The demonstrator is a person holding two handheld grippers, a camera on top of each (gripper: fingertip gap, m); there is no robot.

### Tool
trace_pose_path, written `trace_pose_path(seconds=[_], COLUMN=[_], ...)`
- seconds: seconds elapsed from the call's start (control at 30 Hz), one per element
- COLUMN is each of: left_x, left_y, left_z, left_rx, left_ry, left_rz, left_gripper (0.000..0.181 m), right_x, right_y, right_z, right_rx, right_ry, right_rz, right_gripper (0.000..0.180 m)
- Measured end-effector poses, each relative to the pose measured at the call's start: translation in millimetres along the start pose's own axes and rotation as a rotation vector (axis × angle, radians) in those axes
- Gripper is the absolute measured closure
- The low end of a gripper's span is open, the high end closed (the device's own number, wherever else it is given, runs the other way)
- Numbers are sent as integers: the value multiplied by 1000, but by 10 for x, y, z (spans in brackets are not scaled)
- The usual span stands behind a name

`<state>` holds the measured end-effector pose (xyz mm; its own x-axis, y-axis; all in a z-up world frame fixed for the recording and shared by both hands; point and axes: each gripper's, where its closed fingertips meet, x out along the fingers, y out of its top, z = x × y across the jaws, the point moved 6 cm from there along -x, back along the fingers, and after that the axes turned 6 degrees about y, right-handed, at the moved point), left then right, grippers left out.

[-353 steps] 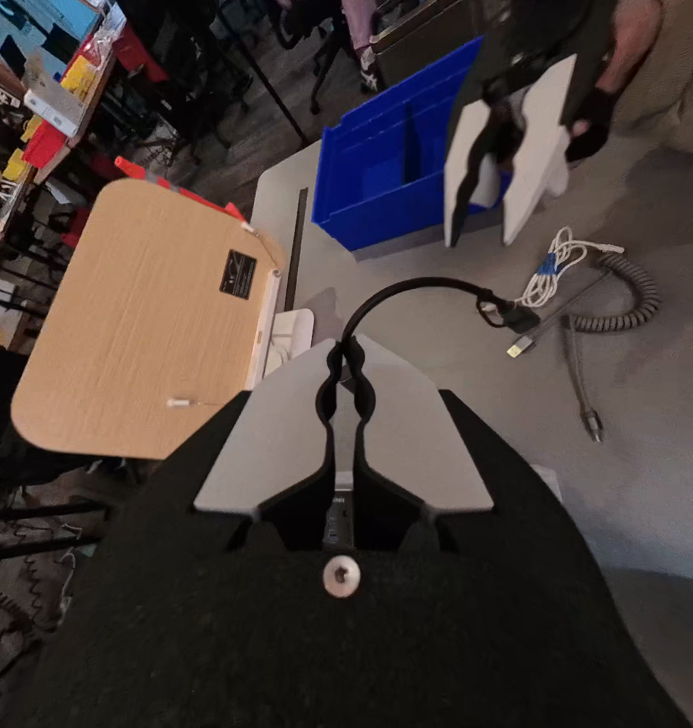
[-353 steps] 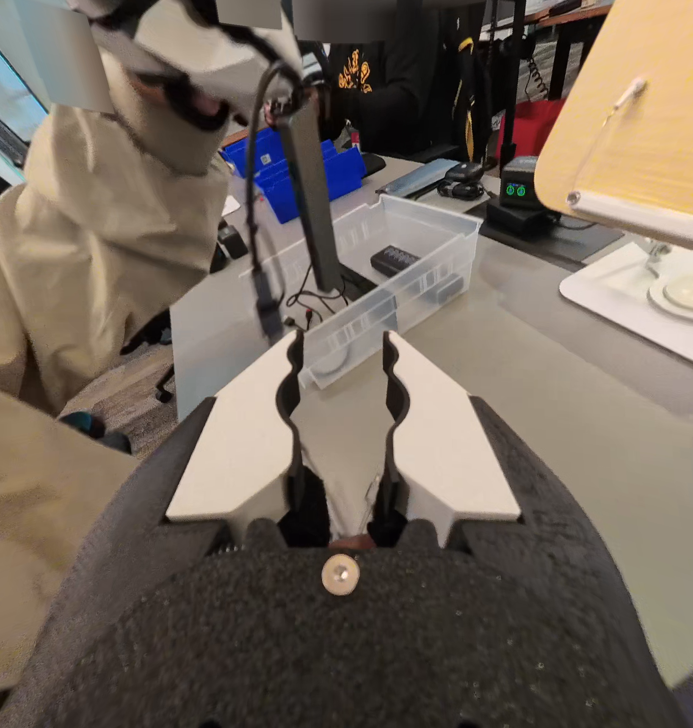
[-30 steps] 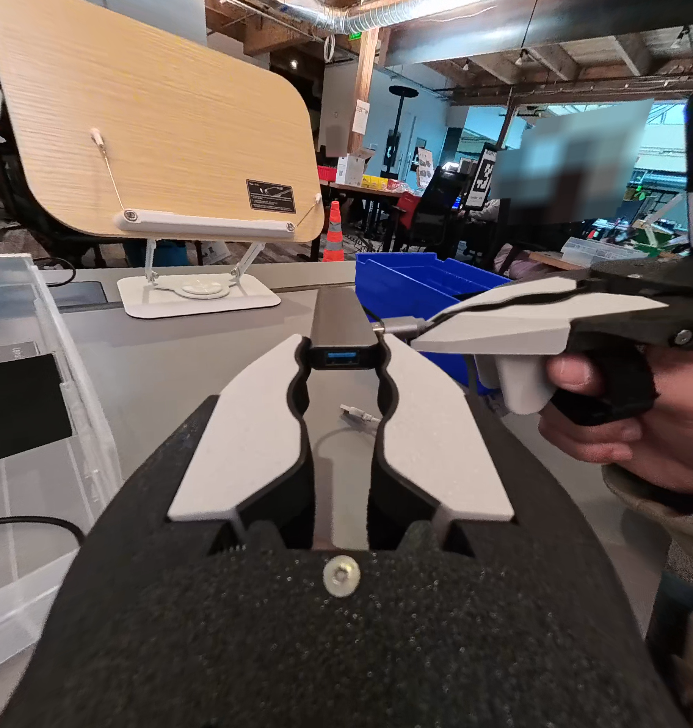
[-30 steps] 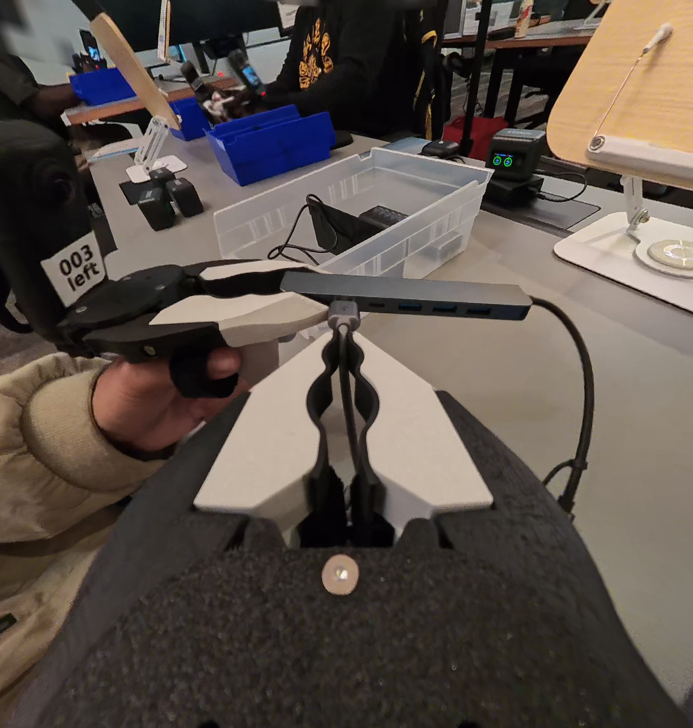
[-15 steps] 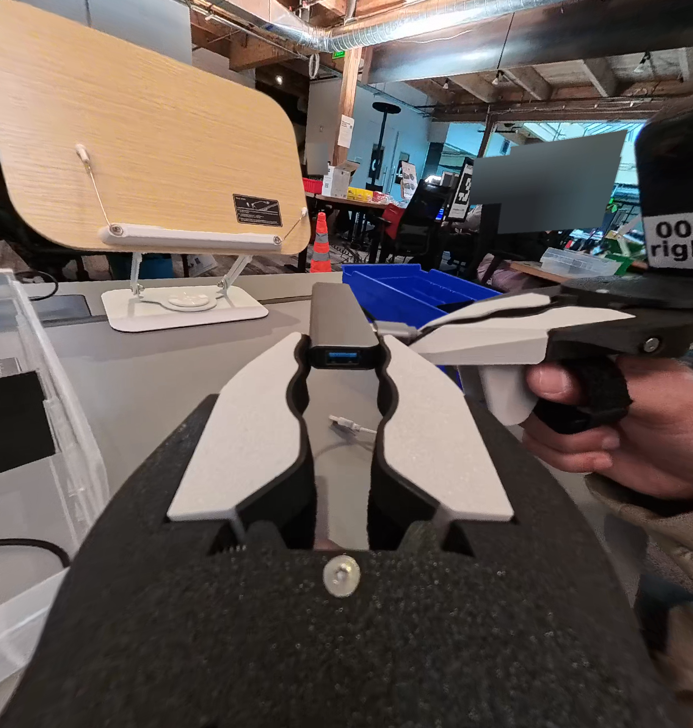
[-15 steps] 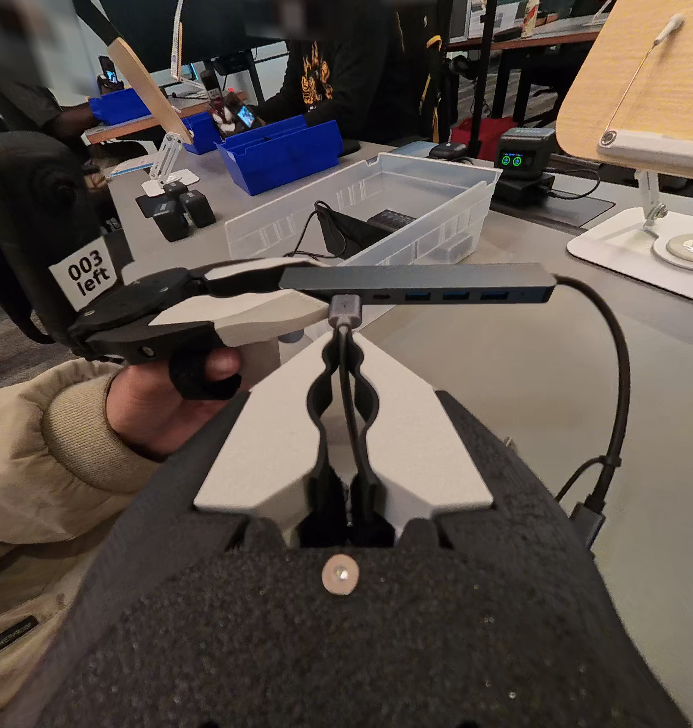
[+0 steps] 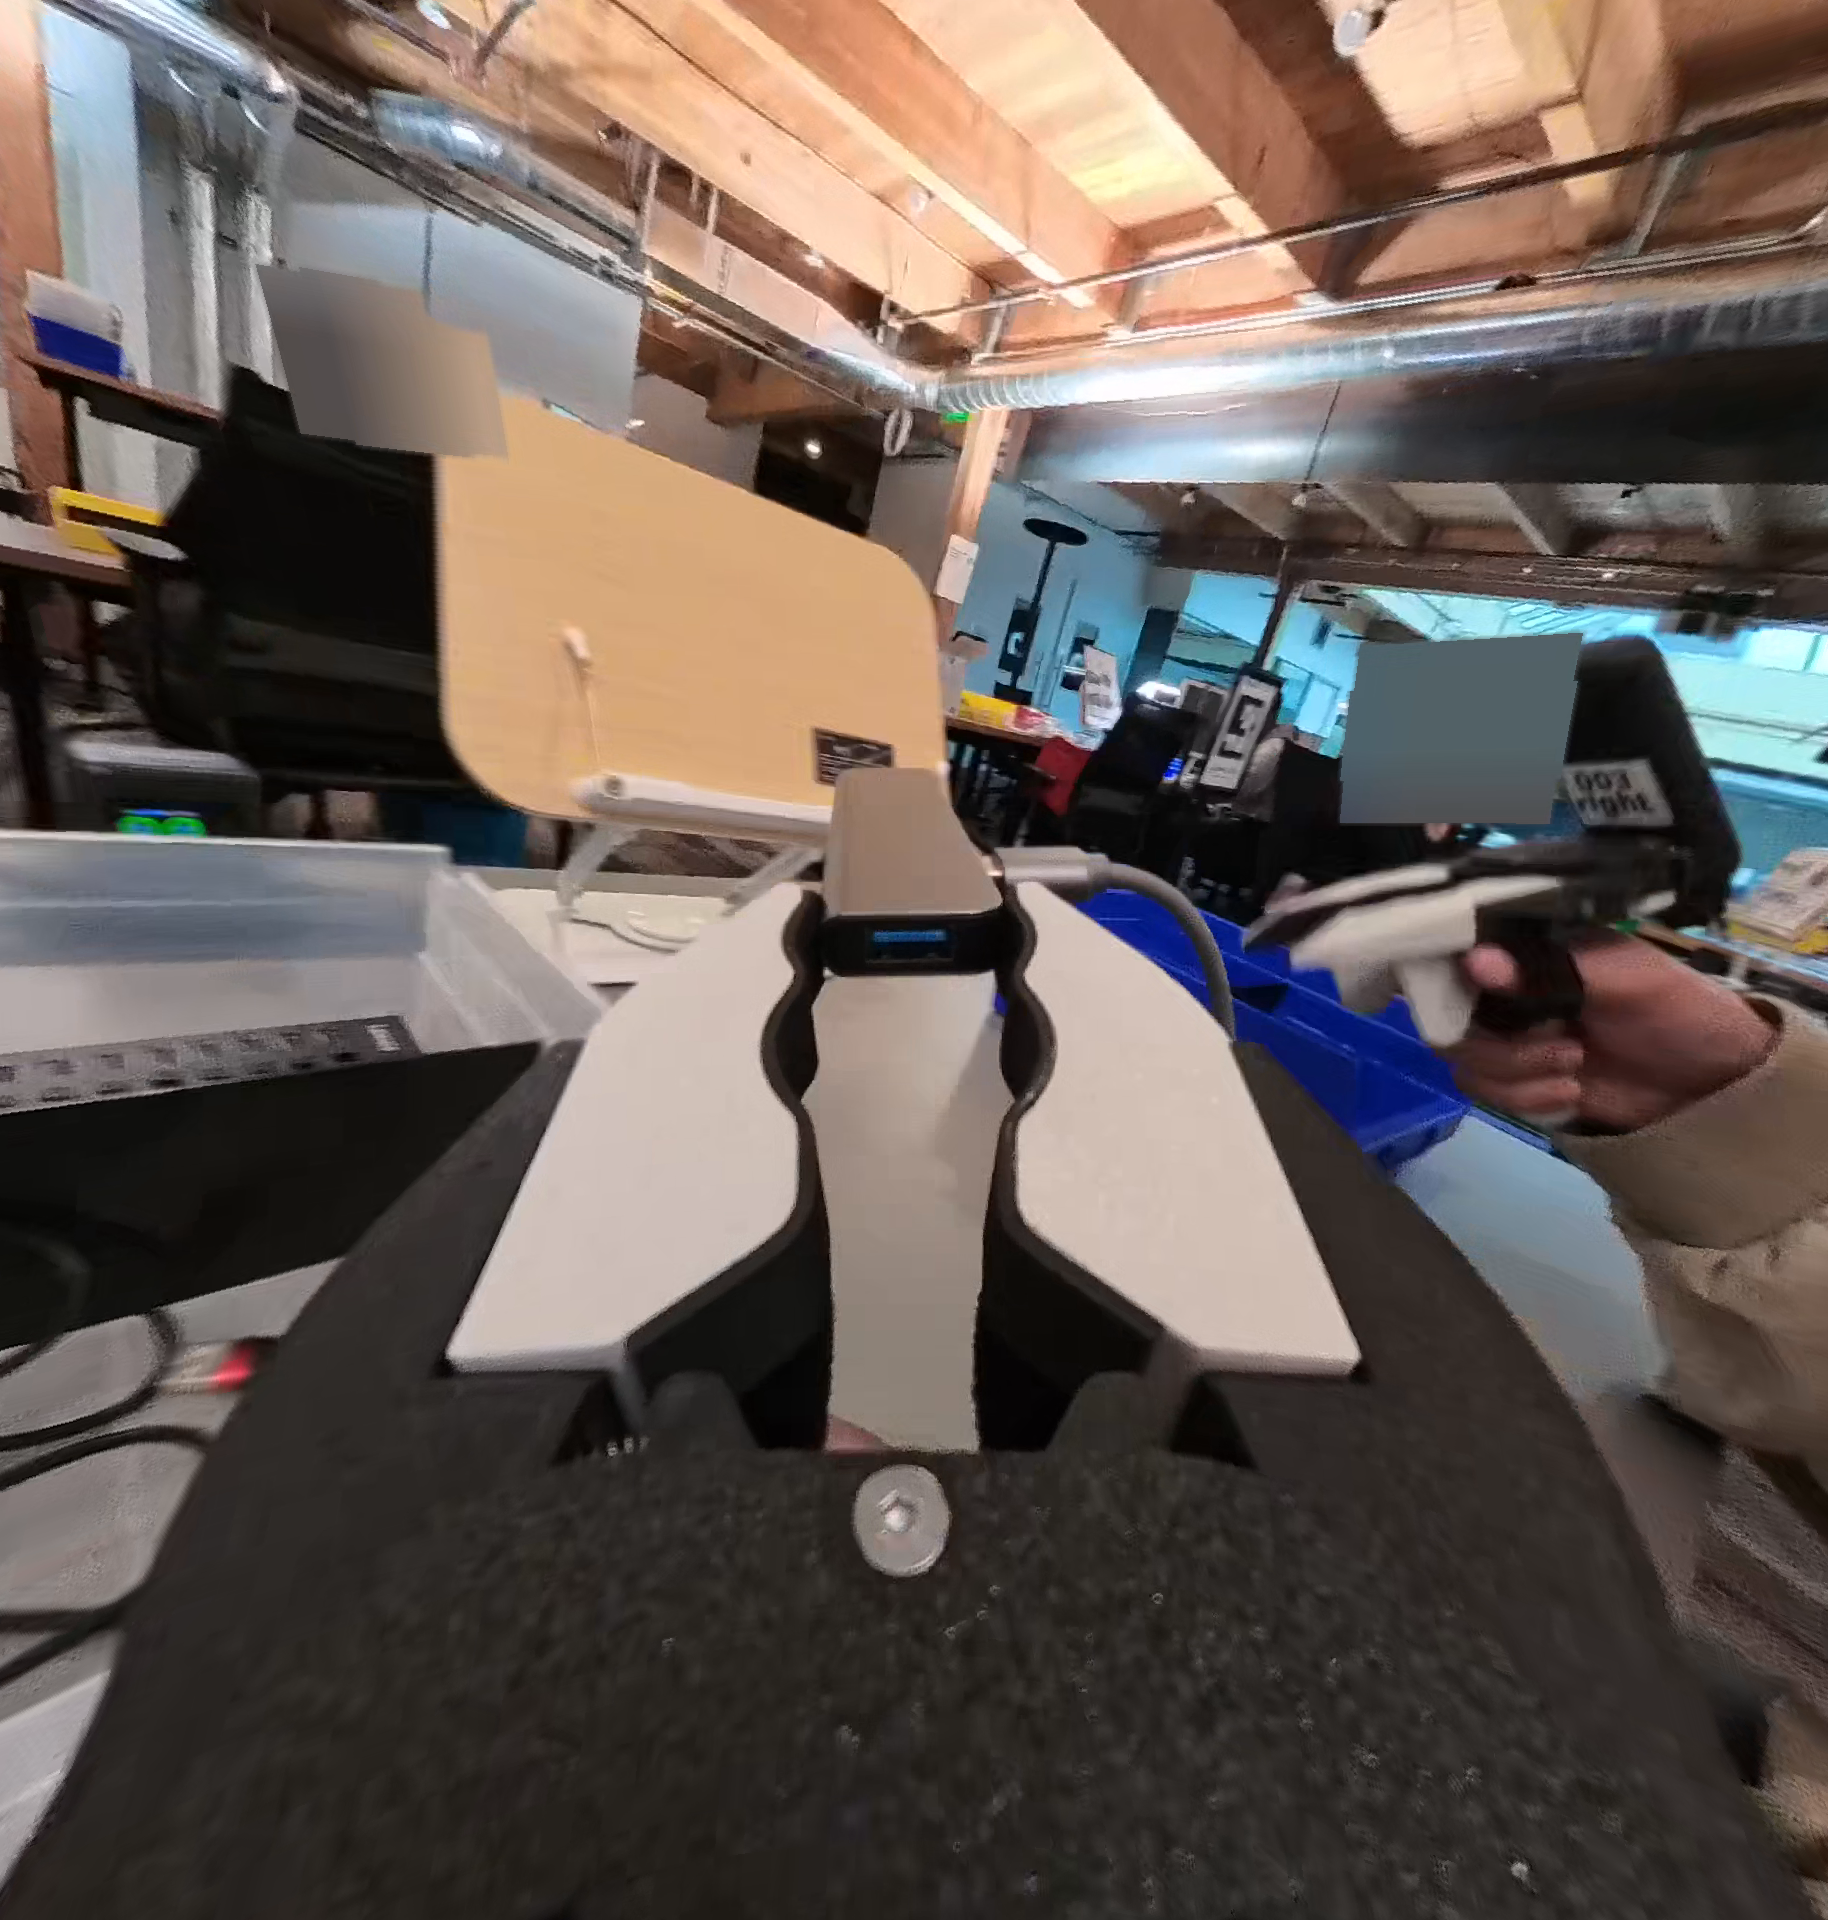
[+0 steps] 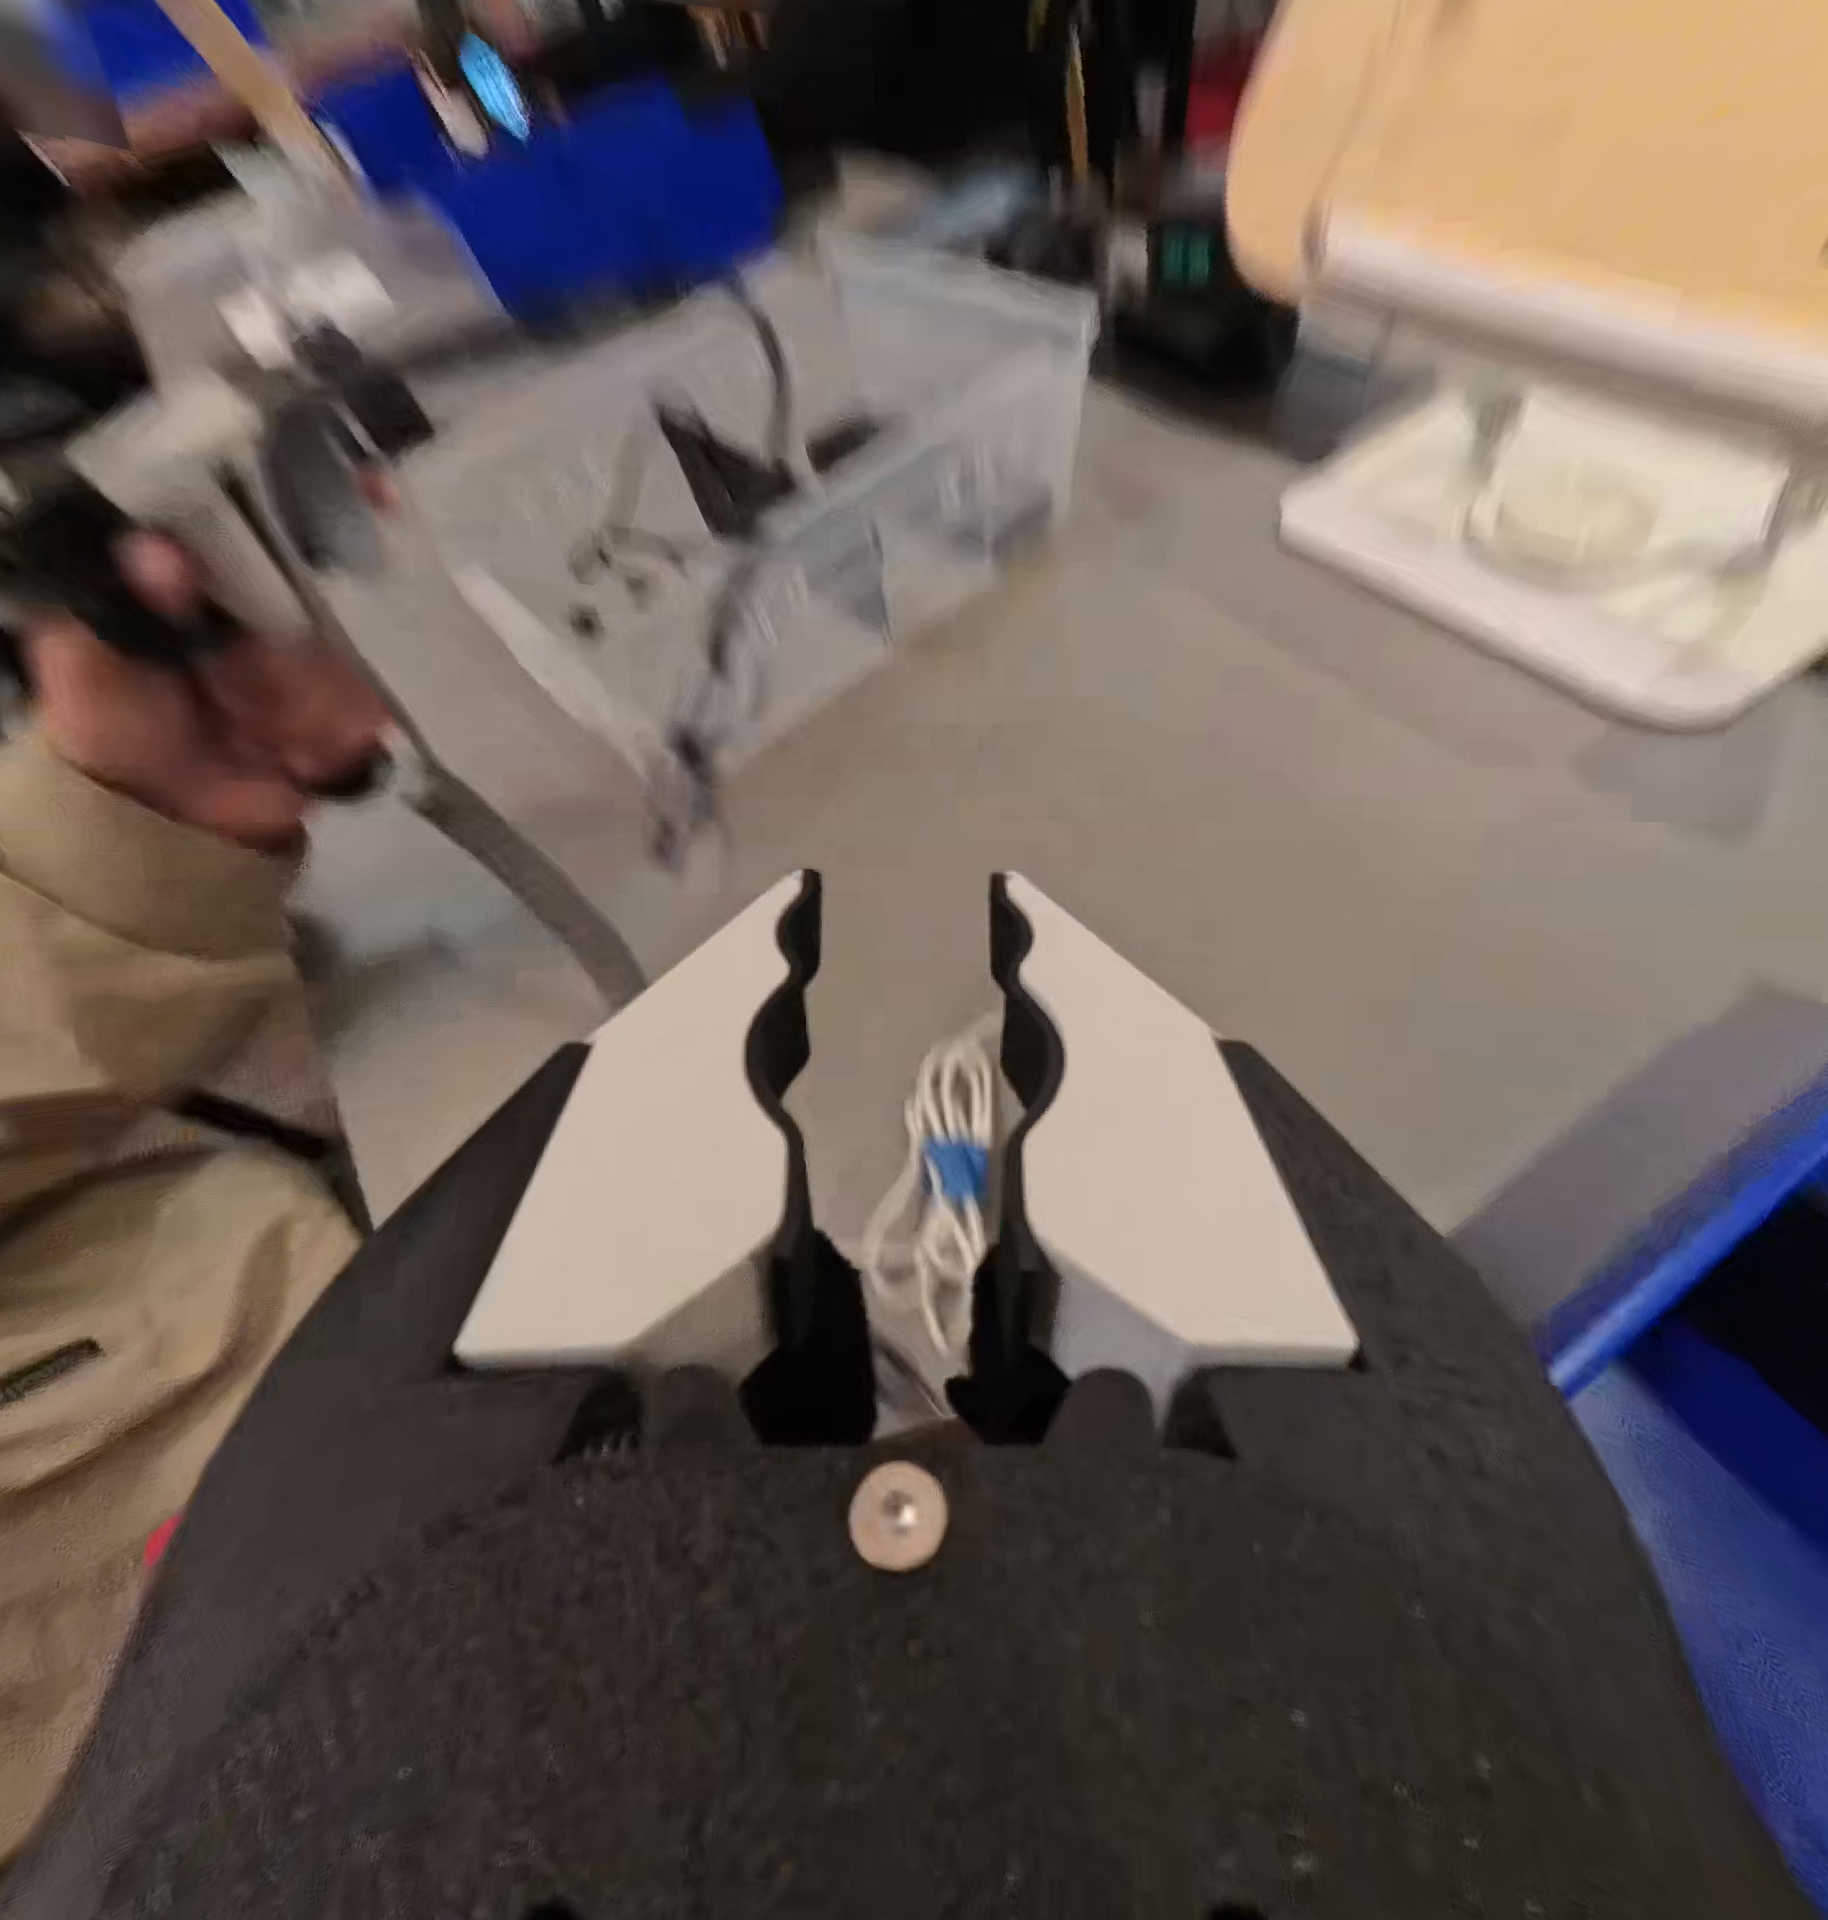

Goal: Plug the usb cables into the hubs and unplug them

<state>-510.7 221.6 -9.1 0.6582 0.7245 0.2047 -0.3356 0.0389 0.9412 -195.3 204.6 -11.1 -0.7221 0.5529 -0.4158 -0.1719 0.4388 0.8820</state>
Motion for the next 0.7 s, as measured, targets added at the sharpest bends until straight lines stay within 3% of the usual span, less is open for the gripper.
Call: trace_pose_path(seconds=[0.13,0.23,0.33,0.43,0.5,0.7], left_x=[-34,9,10,17,33,57], left_y=[-11,-86,-99,-127,-148,-181], left_z=[-157,-111,-100,-129,-133,-105], left_rx=[-70,-15,-9,-21,-23,1], left_ry=[27,29,26,31,27,30], left_rz=[18,-27,-27,-33,-42,-59], left_gripper=[149,148,148,148,148,149], right_x=[429,658,660,721,776,332], right_y=[-526,-881,-980,-1048,-1093,-1124], right_z=[31,-27,41,61,15,-154], right_rx=[101,74,29,92,81,-583], right_ry=[-79,-103,-202,-179,-116,13], right_rz=[-208,-365,-442,-478,-502,-844], right_gripper=[147,147,147,146,161,169])
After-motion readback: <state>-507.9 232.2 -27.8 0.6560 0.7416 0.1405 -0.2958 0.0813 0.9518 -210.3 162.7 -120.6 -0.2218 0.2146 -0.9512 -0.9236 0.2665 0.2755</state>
